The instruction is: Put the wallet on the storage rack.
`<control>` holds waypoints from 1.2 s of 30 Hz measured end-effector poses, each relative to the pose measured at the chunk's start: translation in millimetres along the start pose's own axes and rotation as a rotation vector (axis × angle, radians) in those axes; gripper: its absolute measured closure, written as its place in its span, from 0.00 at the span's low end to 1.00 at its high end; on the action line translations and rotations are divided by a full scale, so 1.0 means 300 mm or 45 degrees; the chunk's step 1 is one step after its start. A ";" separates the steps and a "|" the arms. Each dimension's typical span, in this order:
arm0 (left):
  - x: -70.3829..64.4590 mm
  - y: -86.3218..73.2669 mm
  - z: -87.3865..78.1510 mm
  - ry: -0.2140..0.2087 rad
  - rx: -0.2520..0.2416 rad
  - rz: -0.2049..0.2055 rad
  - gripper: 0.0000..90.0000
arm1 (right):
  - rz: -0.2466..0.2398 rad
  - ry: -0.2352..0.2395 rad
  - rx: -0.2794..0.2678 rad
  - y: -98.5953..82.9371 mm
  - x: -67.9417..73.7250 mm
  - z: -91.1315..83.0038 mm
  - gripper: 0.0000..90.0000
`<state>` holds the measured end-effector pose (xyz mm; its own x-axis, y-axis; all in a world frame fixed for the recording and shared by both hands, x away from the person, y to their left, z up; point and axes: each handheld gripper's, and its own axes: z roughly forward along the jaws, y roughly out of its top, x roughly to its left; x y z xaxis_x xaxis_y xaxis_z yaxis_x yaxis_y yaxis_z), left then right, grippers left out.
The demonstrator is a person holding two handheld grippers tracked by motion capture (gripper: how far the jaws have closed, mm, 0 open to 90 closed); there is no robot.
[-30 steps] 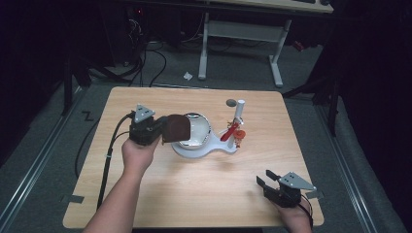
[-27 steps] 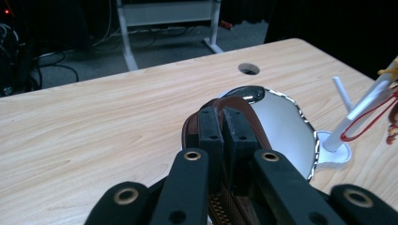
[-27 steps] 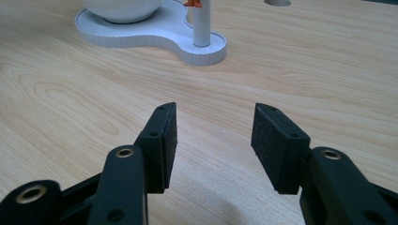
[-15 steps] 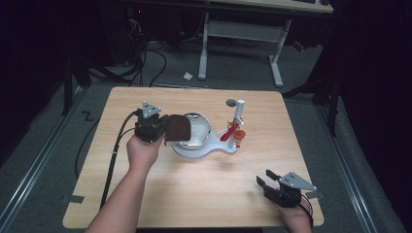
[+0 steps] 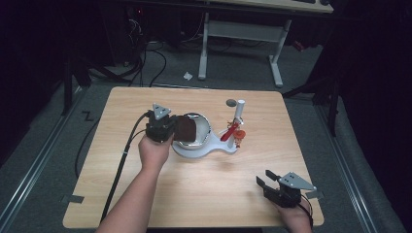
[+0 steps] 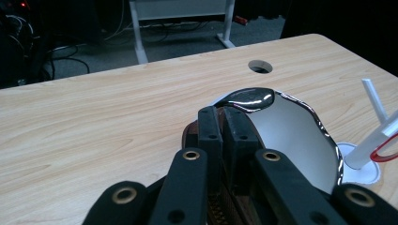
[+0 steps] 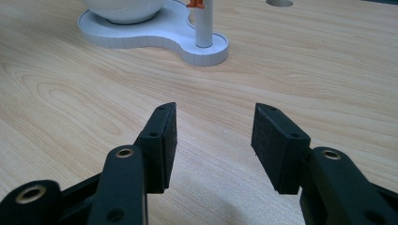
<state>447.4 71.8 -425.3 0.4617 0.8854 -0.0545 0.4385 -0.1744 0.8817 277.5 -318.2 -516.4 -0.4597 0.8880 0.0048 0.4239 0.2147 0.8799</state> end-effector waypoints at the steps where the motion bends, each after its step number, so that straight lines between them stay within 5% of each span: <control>1: -0.004 -0.002 0.006 0.002 -0.005 -0.008 0.96 | 0.003 0.000 0.000 0.000 0.000 0.000 0.57; 13: -0.022 -0.015 0.044 -0.015 -0.015 -0.023 0.93 | 0.010 0.008 0.005 0.000 0.002 0.000 0.56; 29: -0.008 -0.006 -0.022 -0.112 -0.104 -0.030 0.52 | 0.003 0.020 0.034 0.001 0.002 0.011 0.55; 36: 0.006 -0.007 -0.073 -0.133 -0.084 0.027 0.41 | -0.004 0.016 0.035 0.003 0.006 0.016 0.55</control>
<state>430.4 83.3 -416.8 0.5500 0.8313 -0.0809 0.3776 -0.1611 0.9118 280.9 -314.5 -518.0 -0.4711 0.8820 0.0080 0.4433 0.2289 0.8667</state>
